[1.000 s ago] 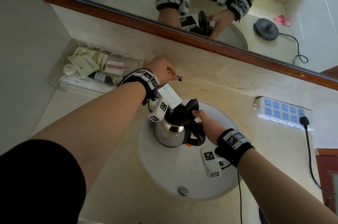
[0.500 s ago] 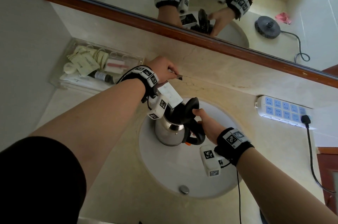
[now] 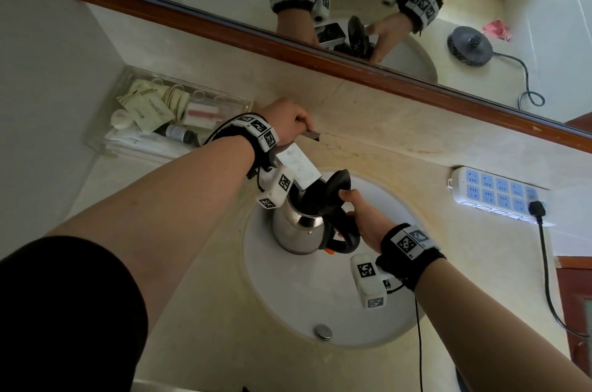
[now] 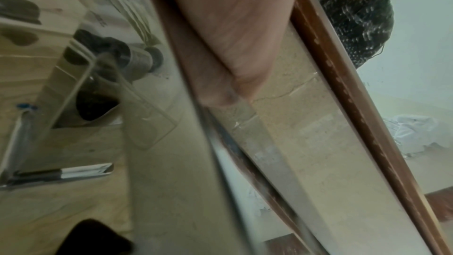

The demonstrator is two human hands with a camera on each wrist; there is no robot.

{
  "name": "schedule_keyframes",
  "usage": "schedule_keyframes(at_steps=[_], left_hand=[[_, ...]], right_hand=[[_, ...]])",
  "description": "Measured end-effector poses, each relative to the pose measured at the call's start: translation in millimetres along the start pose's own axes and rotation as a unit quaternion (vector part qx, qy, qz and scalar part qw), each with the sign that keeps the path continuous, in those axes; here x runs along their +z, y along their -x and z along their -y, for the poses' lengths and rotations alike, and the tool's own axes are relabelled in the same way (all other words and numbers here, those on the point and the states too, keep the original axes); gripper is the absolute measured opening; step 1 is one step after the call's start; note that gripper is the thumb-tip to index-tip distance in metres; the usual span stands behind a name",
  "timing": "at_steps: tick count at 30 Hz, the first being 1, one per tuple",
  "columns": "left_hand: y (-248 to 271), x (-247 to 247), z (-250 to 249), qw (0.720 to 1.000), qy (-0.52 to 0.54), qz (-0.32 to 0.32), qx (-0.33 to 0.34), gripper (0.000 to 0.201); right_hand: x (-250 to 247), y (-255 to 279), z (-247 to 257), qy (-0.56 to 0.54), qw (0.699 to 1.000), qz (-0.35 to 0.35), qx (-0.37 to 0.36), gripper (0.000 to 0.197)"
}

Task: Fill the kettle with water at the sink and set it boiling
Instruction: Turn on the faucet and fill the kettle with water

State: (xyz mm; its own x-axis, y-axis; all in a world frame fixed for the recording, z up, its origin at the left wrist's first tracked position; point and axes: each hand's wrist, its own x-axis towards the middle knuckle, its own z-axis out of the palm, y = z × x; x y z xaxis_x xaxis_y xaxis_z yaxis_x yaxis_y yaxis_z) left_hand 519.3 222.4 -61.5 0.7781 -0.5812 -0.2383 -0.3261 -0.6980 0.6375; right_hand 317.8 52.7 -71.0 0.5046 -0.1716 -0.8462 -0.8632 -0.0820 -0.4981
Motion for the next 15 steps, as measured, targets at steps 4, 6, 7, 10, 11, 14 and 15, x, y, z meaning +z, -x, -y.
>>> schedule_keyframes(at_steps=[4,6,7,10,11,14,15], left_hand=[[0,0,-1,1.0,-0.018,0.011,-0.006,0.034],[1,0,-2,1.0,-0.021,0.008,-0.004,0.036],[2,0,-2,1.0,-0.02,0.006,-0.002,0.036],[5,0,-3,1.0,-0.003,-0.01,-0.007,0.032],[7,0,-3,1.0,0.013,-0.021,-0.013,0.029],[16,0,-3,0.996,0.055,-0.065,-0.022,0.026],[20,1,-3,0.994,0.067,-0.088,-0.025,0.027]], right_hand=[[0,-1,0,0.001,1.0,0.0,0.003,0.082],[0,-2,0,-0.001,1.0,0.0,-0.005,0.069],[0,-2,-1,-0.003,1.0,-0.001,-0.007,0.064],[0,-3,-2,-0.003,1.0,0.001,-0.013,0.06],[0,-3,-2,-0.004,1.0,0.002,-0.015,0.06],[0,-3,-5,-0.011,1.0,-0.002,-0.018,0.057],[0,-3,-6,-0.012,1.0,-0.003,-0.019,0.057]])
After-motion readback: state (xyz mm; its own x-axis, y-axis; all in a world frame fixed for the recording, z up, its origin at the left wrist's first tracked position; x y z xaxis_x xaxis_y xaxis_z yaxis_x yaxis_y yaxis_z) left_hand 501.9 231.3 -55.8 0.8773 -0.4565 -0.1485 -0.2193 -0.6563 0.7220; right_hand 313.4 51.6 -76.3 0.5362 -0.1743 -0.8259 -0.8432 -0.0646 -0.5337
